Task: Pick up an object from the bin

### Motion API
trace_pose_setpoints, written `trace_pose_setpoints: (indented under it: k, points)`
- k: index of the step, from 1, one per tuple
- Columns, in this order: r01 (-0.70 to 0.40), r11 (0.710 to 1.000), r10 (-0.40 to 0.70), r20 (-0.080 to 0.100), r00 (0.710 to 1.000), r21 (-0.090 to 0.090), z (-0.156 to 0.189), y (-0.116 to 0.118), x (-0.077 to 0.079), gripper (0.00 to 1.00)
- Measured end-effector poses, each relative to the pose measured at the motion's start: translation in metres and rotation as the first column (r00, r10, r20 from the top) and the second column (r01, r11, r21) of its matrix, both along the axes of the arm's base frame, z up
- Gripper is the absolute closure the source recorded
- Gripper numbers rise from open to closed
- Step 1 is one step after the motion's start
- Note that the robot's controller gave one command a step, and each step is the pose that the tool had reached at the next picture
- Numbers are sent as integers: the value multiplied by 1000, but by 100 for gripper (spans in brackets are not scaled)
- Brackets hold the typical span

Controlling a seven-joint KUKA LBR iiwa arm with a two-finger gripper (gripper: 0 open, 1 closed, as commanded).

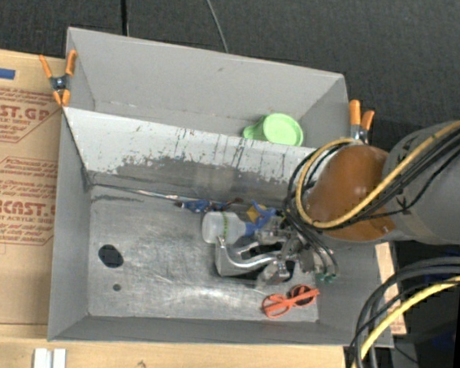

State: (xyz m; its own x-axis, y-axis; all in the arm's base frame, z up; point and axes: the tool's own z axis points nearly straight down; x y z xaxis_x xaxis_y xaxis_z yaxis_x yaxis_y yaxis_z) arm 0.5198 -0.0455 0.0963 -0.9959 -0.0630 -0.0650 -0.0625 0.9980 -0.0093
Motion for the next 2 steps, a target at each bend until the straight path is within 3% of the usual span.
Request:
trace_pose_setpoints:
  k: [1,2]
  points:
    - [-2,1000,2,-36,999,2,-11,0,-10,0]
    - [-2,1000,2,-53,999,3,-15,1,-15,100]
